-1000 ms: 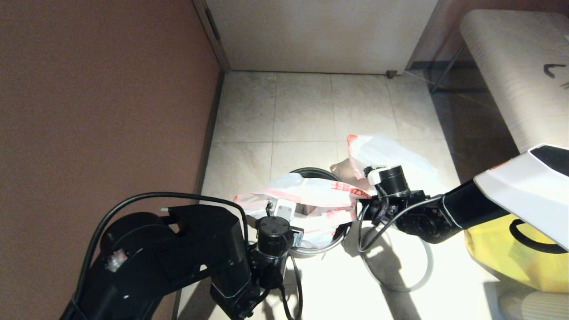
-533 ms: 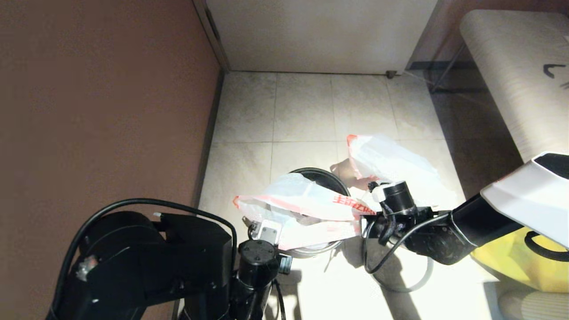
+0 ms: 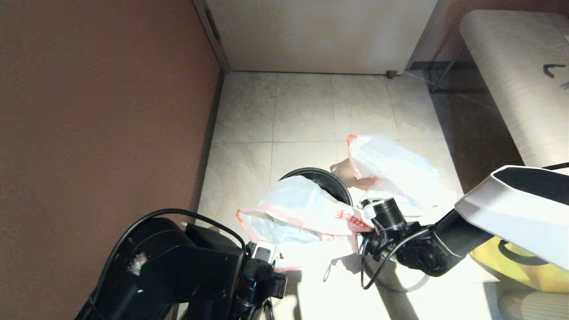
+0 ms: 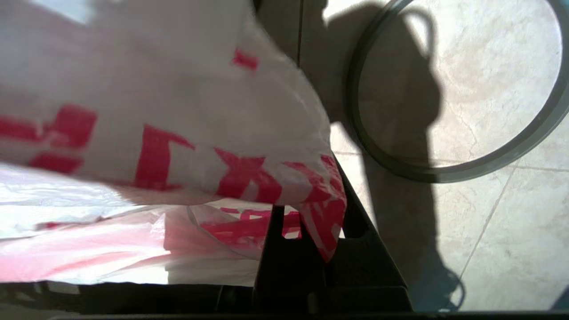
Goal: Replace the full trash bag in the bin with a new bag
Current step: Put the new garbage bag on the trash can
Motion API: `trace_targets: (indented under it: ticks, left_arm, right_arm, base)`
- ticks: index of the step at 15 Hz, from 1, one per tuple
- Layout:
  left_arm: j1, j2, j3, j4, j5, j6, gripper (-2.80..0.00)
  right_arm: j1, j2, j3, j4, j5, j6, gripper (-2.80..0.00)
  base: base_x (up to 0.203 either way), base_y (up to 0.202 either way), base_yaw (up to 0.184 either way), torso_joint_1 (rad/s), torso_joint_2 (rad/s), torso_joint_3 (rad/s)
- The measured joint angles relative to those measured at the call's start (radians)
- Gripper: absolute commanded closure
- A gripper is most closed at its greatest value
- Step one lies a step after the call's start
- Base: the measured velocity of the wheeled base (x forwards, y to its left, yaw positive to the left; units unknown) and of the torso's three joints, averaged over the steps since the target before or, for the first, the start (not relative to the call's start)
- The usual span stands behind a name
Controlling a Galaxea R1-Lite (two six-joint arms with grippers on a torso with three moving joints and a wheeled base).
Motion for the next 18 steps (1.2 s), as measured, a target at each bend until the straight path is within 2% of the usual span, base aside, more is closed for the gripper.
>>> trace_targets:
  ticks: [2,5,8,10,14,15,18]
  left_arm:
    - [0.022,0.028,-0.044,0.008,-0.004,0.026,0.0]
    - [0.062,0.055,-0.167,0.062,0.006,0.06,0.0]
    - [0.081,0.06,-0.278,0.118,0.095,0.061,0.0]
    - [0.077,0.053,-0.295,0.118,0.145,0.057,0.0]
    - [0.079,0.019,-0.269,0.116,0.153,0.029,0.0]
    - [0.081,0.016,-0.262,0.117,0.152,0.023,-2.8]
    - [0.083,0.012,-0.236,0.117,0.15,0.02,-2.8]
  right_arm:
    - [0.0,0.046,-0.027,0.0,-0.002,-0.004,0.0]
    - [-0.01,0.114,-0.153,0.003,-0.018,-0.035,0.0]
    - [-0.018,0.158,-0.303,0.008,-0.026,-0.09,0.0]
    - [-0.019,0.172,-0.381,0.011,-0.029,-0.115,0.0]
    - [-0.007,0.165,-0.411,0.02,-0.029,-0.125,0.0]
    - [-0.004,0.16,-0.407,0.026,-0.029,-0.135,0.0]
    - [0.012,0.151,-0.384,0.027,-0.029,-0.153,0.0]
  base:
    - [0.0,0.0,0.0,0.0,0.0,0.0]
    - [0.0,0.0,0.0,0.0,0.0,0.0]
    - [0.0,0.0,0.0,0.0,0.0,0.0]
    - [0.0,0.0,0.0,0.0,0.0,0.0]
    - [0.0,0.0,0.0,0.0,0.0,0.0]
    - [0.0,0.0,0.0,0.0,0.0,0.0]
    - [0.0,0.0,0.0,0.0,0.0,0.0]
